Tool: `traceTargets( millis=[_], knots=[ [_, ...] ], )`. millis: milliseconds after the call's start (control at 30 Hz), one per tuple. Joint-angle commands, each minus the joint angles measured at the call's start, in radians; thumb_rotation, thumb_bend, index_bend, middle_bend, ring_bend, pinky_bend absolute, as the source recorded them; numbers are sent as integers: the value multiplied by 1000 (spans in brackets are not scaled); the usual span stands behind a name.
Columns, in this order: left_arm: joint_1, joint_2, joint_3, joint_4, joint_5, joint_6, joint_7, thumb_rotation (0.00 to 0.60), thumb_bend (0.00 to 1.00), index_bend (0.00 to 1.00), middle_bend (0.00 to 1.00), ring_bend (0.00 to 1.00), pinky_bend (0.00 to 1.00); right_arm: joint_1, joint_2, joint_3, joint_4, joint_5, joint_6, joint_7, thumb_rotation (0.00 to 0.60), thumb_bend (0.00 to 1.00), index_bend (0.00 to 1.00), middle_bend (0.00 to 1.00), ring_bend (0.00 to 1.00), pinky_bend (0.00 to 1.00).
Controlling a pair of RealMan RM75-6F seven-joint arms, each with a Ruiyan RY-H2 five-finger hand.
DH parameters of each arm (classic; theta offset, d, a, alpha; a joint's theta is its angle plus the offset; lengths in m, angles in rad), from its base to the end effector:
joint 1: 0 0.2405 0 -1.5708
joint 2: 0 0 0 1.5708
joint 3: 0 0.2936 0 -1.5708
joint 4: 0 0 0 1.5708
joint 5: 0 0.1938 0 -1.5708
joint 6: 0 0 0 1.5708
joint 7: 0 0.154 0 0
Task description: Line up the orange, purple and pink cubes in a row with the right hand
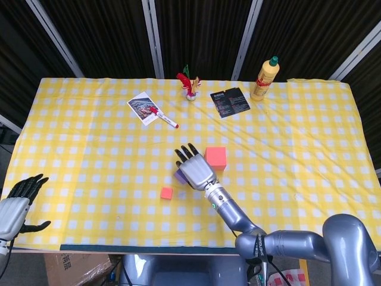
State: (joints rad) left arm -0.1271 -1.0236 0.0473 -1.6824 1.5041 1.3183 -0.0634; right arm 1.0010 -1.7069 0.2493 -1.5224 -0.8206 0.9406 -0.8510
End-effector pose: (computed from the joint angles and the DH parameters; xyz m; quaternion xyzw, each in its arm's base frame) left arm -0.3409 0.1823 0.1811 -0.6381 -0.4603 -0.3267 0.5237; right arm -0.0589 -0.3835 -0.0594 0.8180 -0.2601 0.3219 0.3995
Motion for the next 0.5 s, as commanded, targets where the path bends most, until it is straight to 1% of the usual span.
traceTargets(
  millis=[33, 267, 500],
  knots=[
    [-2, 3, 2, -1, 1, -4, -6, 600, 20, 0, 0, 0, 33, 47, -66, 29, 72, 87, 54, -72, 600, 466, 494, 104, 0, 51],
    [-6, 9, 4, -4, 6, -11, -17, 600, 20, 0, 0, 0, 33, 96, -133, 45, 120, 234, 132, -197, 600, 473, 525, 104, 0, 36],
    [-6, 12, 6, -6, 9, -11, -23, 600, 21, 0, 0, 0, 33, 115, -163, 53, 159, 285, 152, -217, 600, 474, 524, 104, 0, 36]
  ],
)
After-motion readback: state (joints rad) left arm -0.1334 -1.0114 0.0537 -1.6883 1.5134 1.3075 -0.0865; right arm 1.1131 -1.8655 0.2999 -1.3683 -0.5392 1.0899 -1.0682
